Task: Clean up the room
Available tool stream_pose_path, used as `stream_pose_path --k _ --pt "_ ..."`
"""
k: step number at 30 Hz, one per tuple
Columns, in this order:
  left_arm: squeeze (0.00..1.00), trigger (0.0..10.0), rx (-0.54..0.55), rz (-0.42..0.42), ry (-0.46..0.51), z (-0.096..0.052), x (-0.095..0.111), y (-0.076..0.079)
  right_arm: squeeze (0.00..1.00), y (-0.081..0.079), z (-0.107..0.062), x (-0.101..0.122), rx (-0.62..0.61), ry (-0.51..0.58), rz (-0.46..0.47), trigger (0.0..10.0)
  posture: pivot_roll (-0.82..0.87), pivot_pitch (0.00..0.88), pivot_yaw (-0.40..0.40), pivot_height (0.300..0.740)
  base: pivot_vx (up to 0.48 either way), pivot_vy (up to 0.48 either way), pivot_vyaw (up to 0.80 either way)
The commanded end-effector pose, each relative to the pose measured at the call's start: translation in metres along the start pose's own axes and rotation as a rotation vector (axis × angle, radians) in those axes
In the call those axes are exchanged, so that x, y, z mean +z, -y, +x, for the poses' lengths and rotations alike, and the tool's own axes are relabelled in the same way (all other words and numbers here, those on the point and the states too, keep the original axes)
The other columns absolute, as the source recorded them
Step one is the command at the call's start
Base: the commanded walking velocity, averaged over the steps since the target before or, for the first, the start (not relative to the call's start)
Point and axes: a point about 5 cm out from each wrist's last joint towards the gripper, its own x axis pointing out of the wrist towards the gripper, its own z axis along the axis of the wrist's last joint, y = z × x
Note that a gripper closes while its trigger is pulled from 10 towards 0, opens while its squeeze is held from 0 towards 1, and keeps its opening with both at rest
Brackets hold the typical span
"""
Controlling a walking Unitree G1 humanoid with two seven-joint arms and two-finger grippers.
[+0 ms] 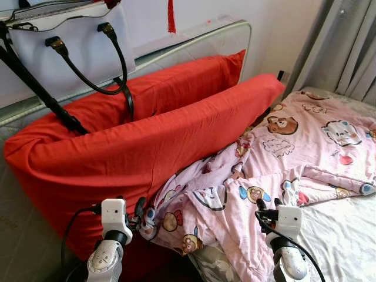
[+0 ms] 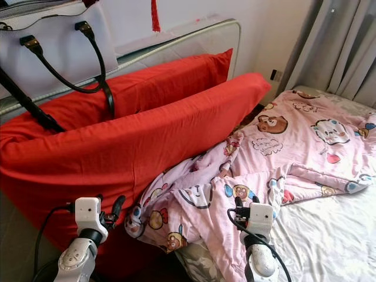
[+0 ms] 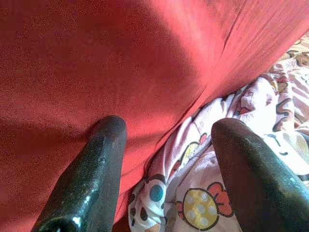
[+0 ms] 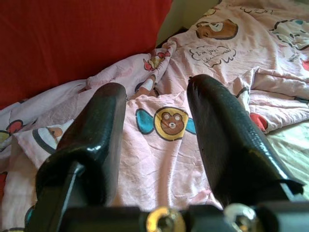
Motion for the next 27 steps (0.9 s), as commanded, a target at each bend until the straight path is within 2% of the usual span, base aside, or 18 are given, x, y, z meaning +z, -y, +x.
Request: stream_pose_path --k 1,3,5,10,15,17,19,26,27 --pt "0.00 10.0 0.009 -0.018 -0.002 -0.001 0.000 0.001 0.00 -0.005 0.002 0.000 0.010 -0.023 0.000 10.0 -0.04 0.000 -0.012 0.705 0.000 0.000 0.00" --pt "0.00 10.0 0.009 -0.020 -0.001 -0.001 0.000 0.001 0.00 -0.006 0.003 -0.001 0.010 -0.040 -0.002 10.0 -0.04 0.000 -0.012 0.705 0.000 0.000 0.00" --pt "0.00 10.0 0.009 -0.021 -0.004 -0.001 0.000 0.001 0.00 -0.007 0.003 0.002 0.012 -0.017 0.002 10.0 -0.04 0.000 -0.015 0.690 0.000 0.000 0.00" --pt "0.00 10.0 0.008 -0.022 -0.011 -0.002 0.000 0.001 0.00 -0.013 0.003 0.005 0.033 0.005 0.014 10.0 -0.04 0.000 -0.013 0.690 0.000 0.000 0.00" --pt "0.00 10.0 0.011 -0.021 -0.015 -0.003 -0.001 0.001 0.00 -0.017 0.003 0.004 0.037 -0.024 0.010 10.0 -0.04 0.000 -0.016 0.690 0.000 0.000 0.00" --pt "0.00 10.0 0.012 -0.021 -0.016 -0.004 -0.001 0.001 0.00 -0.019 0.004 0.003 0.043 -0.037 0.003 10.0 -0.04 0.000 -0.016 0.676 0.000 0.000 0.00" --pt "0.00 10.0 0.012 -0.022 -0.019 -0.004 -0.001 0.001 0.00 -0.020 0.002 0.006 0.050 -0.002 0.015 10.0 -0.04 0.000 -0.015 0.671 0.000 0.000 0.00" --pt "0.00 10.0 0.007 -0.022 -0.025 -0.005 -0.003 0.002 0.00 -0.021 0.004 0.008 0.044 -0.009 0.033 10.0 -0.04 0.000 -0.013 0.671 0.000 0.000 0.00" --pt "0.00 10.0 0.005 -0.022 -0.027 -0.006 -0.003 0.002 0.00 -0.020 0.006 0.005 0.046 -0.047 0.018 10.0 -0.04 0.000 -0.013 0.671 0.000 0.000 0.00"
